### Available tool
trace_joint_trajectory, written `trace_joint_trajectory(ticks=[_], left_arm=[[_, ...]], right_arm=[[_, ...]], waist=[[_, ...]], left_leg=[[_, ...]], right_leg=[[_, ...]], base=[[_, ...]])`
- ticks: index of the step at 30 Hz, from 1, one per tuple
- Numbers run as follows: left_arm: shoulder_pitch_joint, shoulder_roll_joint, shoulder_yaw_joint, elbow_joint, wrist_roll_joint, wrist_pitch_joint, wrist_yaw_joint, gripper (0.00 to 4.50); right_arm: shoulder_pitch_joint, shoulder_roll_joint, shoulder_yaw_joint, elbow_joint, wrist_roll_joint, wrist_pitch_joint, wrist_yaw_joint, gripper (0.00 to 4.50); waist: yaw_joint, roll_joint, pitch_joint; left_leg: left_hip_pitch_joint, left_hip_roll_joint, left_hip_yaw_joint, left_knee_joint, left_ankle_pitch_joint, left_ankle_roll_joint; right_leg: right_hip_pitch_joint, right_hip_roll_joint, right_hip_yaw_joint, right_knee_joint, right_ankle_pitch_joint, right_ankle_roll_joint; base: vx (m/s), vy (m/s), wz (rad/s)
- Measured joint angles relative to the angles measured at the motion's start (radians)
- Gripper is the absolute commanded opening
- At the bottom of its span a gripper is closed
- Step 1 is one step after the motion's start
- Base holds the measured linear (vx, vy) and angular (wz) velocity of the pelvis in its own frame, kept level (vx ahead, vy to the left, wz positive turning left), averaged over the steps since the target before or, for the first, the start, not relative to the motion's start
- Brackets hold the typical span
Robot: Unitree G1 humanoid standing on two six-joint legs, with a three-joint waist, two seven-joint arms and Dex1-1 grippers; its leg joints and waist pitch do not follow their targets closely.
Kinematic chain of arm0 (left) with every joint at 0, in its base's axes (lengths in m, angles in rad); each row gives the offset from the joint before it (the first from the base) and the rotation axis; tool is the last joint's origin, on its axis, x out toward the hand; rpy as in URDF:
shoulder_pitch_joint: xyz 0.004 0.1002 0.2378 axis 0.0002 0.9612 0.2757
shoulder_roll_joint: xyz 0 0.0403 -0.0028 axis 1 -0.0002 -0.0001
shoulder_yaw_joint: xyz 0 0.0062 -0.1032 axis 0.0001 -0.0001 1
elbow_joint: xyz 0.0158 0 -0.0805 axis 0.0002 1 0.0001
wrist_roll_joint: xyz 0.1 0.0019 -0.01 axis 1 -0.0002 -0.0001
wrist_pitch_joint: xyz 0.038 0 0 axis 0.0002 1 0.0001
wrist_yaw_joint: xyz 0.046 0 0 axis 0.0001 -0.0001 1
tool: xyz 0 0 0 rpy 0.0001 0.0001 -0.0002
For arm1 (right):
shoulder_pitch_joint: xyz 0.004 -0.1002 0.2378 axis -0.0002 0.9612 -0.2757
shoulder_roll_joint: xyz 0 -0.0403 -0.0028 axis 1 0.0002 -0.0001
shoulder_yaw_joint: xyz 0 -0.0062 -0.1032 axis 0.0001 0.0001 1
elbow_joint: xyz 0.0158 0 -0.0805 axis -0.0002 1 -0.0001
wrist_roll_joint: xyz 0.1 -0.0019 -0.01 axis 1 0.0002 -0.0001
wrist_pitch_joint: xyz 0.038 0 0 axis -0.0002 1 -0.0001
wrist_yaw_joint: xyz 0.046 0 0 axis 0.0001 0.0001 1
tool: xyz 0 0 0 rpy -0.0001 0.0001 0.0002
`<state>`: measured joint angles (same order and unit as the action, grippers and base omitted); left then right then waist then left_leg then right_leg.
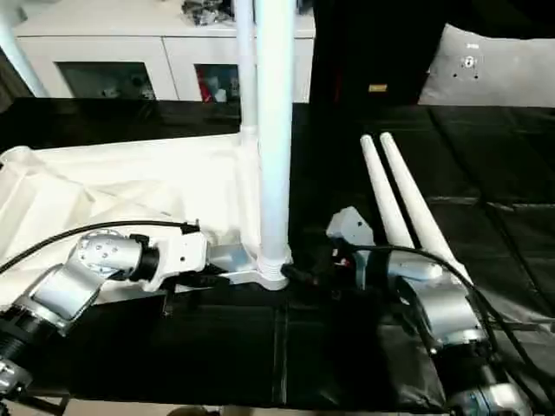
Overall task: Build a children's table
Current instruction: Insert table leg to table base, then rotate leg to tighten
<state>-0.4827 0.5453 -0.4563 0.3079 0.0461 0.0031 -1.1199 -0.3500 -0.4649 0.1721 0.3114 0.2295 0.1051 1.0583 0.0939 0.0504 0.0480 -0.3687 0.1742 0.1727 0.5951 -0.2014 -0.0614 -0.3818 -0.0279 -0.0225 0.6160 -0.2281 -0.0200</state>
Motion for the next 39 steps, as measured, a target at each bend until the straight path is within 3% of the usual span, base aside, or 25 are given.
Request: trace_joint_trajectory(ticks=[5, 7, 23, 30, 32, 35, 36, 39], left_arm=[[-0.001, -0.007, -0.005, 0.002, 0.005, -0.025, -0.018, 0.0], [-0.004, -0.009, -0.01, 0.001, 0.008, -0.03, -0.019, 0.0], [-0.003, -0.012, -0.008, 0.007, 0.016, -0.046, -0.023, 0.0], [0.049, -0.037, 0.032, -0.061, -0.013, 0.089, -0.007, 0.0], [0.073, -0.044, 0.052, -0.089, -0.012, 0.153, 0.023, 0.0], [0.084, -0.096, 0.081, -0.105, 0.017, 0.268, 0.131, 0.0], [0.084, -0.123, 0.086, -0.106, 0.029, 0.303, 0.172, 0.0], [0.081, -0.218, 0.095, -0.106, 0.067, 0.377, 0.293, 0.0]], right_arm=[[-0.023, 0.025, 0.028, 0.025, -0.001, 0.001, 0.033, 4.32], [-0.029, 0.031, 0.034, 0.03, -0.001, 0.001, 0.043, 4.07], [-0.035, 0.06, 0.03, 0.066, 0.018, 0.024, 0.091, 2.85], [0.037, 0.1, 0.018, -0.007, 0.022, 0.065, 0.021, 2.74], [0.04, 0.14, 0.013, 0.004, 0.002, 0.065, -0.046, 2.74], [0.015, 0.25, -0.024, 0.084, -0.033, 0.058, -0.239, 2.74], [-0.01, 0.278, -0.03, 0.119, -0.044, 0.058, -0.312, 2.74], [-0.073, 0.352, -0.071, 0.212, -0.06, 0.058, -0.483, 2.74]], waist=[[0.011, 0.0, 0.0], [0.017, 0.0, 0.0], [0.019, -0.001, -0.001], [0.016, -0.002, -0.006], [0.008, -0.005, -0.012], [-0.024, -0.01, -0.014], [-0.038, -0.011, -0.013], [-0.056, -0.013, -0.011]], left_leg=[[-0.001, 0.0, 0.0, 0.001, 0.002, 0.003], [-0.001, 0.0, 0.0, 0.001, 0.002, 0.003], [-0.001, 0.0, 0.0, 0.004, 0.002, 0.003], [0.001, 0.0, 0.0, 0.004, 0.001, 0.002], [0.002, 0.0, 0.0, 0.003, -0.001, -0.002], [0.009, 0.0, 0.0, 0.003, 0.0, -0.005], [0.013, -0.002, 0.0, 0.003, 0.001, -0.006], [0.02, -0.002, 0.0, 0.002, 0.001, -0.006]], right_leg=[[0.0, -0.001, -0.001, 0.0, 0.0, 0.0], [0.0, -0.001, -0.001, 0.0, 0.0, 0.0], [0.0, -0.002, -0.003, 0.003, 0.0, 0.0], [0.001, -0.002, -0.004, 0.003, 0.0, 0.0], [0.002, -0.002, -0.003, 0.003, 0.0, 0.0], [0.008, -0.004, -0.002, 0.007, 0.001, -0.002], [0.011, -0.008, -0.007, 0.006, -0.002, 0.003], [0.015, -0.018, -0.022, 0.002, -0.002, 0.004]], base=[[0.0, 0.0, 0.0], [0.0, 0.0, 0.0], [0.0, 0.0, 0.0], [0.0, 0.0, 0.0], [0.0, 0.0, 0.0], [-0.019, 0.002, -0.03], [-0.056, 0.007, -0.1], [0.0, 0.0, 0.0]])
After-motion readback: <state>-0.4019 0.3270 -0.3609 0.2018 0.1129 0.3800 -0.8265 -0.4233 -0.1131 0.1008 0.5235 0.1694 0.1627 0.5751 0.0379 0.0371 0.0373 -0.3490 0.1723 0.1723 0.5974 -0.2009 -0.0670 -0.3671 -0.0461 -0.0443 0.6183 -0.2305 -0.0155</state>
